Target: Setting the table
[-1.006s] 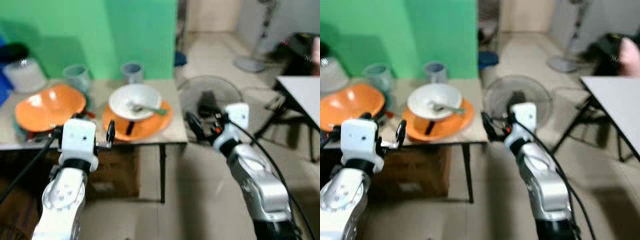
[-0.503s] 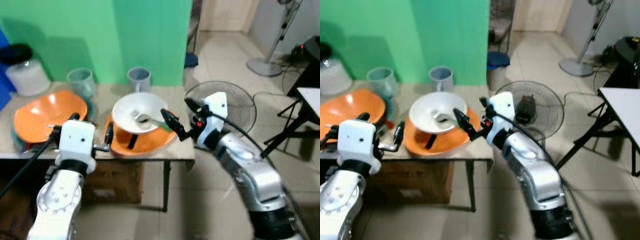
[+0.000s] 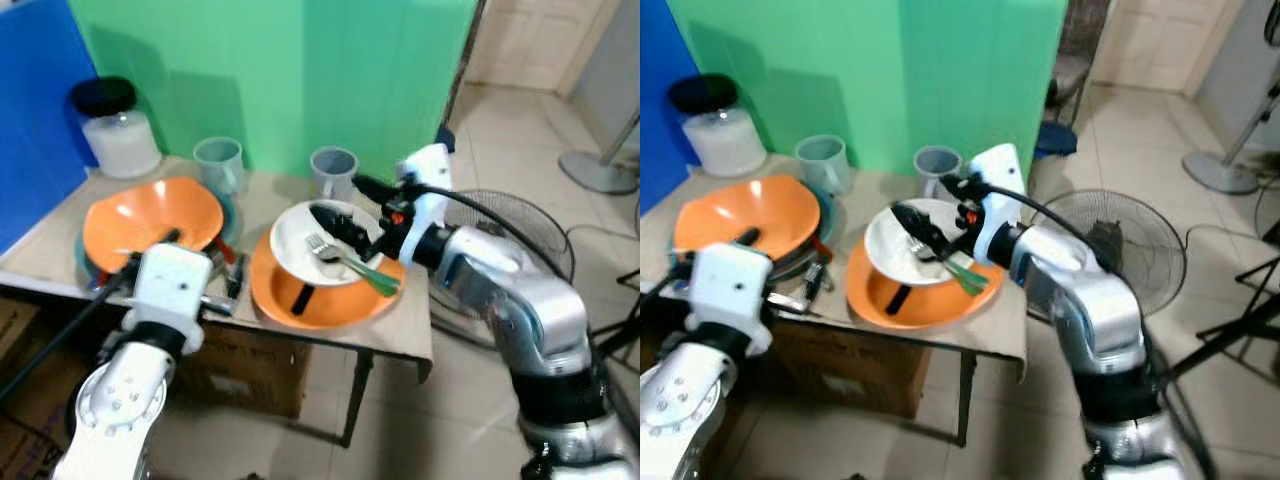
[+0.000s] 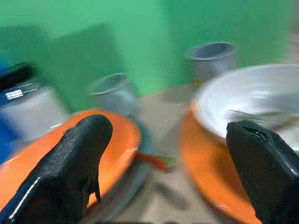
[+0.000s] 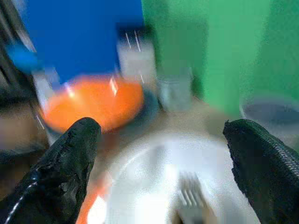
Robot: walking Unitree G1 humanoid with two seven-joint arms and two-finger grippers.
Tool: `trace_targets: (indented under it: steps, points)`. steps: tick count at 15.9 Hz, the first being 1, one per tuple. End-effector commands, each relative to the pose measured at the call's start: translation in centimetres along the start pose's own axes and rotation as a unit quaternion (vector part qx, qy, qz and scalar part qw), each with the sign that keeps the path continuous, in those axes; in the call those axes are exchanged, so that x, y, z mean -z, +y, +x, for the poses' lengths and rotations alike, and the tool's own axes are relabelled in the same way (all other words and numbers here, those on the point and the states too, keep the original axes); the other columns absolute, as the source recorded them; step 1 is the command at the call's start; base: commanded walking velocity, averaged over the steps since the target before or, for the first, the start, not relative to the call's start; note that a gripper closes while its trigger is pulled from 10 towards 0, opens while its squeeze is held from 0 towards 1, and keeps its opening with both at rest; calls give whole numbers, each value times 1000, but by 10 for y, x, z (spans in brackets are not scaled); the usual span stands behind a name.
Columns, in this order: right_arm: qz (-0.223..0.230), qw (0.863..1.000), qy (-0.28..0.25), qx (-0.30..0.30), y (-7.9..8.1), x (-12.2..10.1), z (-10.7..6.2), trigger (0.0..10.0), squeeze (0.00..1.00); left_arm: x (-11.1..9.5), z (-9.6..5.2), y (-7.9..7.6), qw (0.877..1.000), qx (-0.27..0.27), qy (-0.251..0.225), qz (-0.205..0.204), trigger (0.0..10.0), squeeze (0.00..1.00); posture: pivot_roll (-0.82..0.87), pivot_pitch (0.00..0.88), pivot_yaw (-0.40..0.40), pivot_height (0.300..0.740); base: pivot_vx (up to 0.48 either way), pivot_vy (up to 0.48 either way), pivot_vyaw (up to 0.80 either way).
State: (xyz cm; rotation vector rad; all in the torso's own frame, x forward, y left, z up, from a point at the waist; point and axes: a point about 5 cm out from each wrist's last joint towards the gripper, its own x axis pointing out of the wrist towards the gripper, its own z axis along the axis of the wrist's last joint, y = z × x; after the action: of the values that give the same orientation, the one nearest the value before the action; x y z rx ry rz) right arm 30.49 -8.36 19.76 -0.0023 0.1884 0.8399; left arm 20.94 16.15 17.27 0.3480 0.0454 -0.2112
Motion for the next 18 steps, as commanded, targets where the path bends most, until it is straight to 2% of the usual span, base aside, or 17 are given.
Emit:
trace_targets:
  steps: [1, 3, 4, 6, 9, 11, 13, 14, 18]
  points:
    - [-8, 999, 34, 0, 4, 2, 8, 10000, 0, 1, 0, -2, 1000, 28, 7, -2, 10000, 0, 6, 0, 8, 740, 0, 0, 0]
    - [11, 996, 85, 18, 1, 5, 17, 10000, 0, -1, 1, -3, 998, 60, 6, 7, 10000, 0, 4, 0, 12, 740, 0, 0, 0]
    - [-3, 989, 149, -4, 5, 7, 24, 10000, 0, -1, 1, -6, 993, 113, 12, 19, 10000, 0, -1, 0, 18, 740, 0, 0, 0]
    - [-24, 980, 200, 11, 4, 7, 33, 10000, 0, -2, 1, -10, 987, 161, 16, 22, 10000, 0, -9, 0, 23, 740, 0, 0, 0]
    - [-44, 971, 232, 34, 5, 4, 44, 10000, 0, -3, 0, -13, 982, 190, 19, 9, 10000, 0, -24, 0, 26, 740, 0, 0, 0]
    - [-44, 968, 245, 43, 8, 3, 51, 5725, 0, -2, -4, -16, 977, 211, 26, 1, 10000, 0, -28, 0, 22, 740, 0, 0, 0]
    - [-35, 963, 261, 63, 8, 6, 60, 824, 0, 0, -10, -20, 970, 241, 36, 0, 10000, 0, -29, 0, 16, 740, 0, 0, 0]
    - [-34, 962, 263, 66, 8, 7, 61, 0, 0, 1, -11, -21, 969, 245, 38, 0, 10000, 0, -30, 0, 13, 740, 0, 0, 0]
    - [-28, 957, 277, 78, 6, 13, 70, 0, 0, 2, -13, -24, 967, 250, 42, -5, 10000, 0, -34, 0, 9, 740, 0, 0, 0]
